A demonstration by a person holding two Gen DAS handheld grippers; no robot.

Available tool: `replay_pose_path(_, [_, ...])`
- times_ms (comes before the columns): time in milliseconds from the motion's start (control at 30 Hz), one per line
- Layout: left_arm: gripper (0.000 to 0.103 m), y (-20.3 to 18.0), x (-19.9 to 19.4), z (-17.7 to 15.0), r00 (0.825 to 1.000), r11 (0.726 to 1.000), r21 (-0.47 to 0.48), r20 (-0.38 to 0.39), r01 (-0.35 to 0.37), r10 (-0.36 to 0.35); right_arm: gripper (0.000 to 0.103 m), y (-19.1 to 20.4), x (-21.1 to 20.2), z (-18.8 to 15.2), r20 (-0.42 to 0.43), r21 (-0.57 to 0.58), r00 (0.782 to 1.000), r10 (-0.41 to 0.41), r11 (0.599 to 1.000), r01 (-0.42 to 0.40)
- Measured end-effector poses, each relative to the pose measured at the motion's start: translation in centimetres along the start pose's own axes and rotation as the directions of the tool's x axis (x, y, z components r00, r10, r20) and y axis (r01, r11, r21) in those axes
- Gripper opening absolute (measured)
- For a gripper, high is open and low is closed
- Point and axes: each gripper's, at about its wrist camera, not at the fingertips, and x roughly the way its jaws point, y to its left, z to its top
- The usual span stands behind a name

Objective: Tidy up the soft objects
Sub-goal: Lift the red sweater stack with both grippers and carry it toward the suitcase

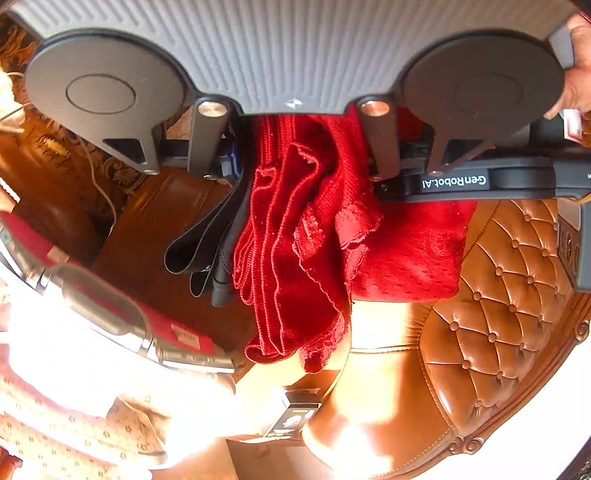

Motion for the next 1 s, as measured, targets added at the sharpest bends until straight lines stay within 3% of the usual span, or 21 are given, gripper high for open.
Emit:
replay_pose_path(233, [0.042, -4.1, 1.1, 2.0, 1.000, 0.998, -0.052, 0.016, 0.018, -0.017, 0.057, -1.3, -2.6, 4.0, -0.023, -0.093, 0.999, -0.049, 0.995, 0.047])
replay_pose_path(433, [0.042, -9.3, 4.0, 2.9, 0.999, 0.998, -0.062, 0.042, 0.029, -0.027, 0.057, -5.8, -3.7, 7.3, -0.053, -0.153, 0.995, -0.080, 0.986, 0.071])
replay_pose_path(667, [0.041, -18.4, 9.0, 4.5, 0.996, 0.990, -0.142, 0.090, 0.025, -0.012, 0.057, -14.0, -4.8, 13.1, -0.094, -0.307, 0.990, -0.108, 0.949, 0.075])
replay_pose_path(1000, [0.039, -29.2, 18.9, 8.2, 0.989, 0.944, -0.331, 0.146, 0.018, 0.033, 0.057, -25.8, -3.6, 21.3, -0.158, -0.468, 0.976, -0.151, 0.882, 0.061])
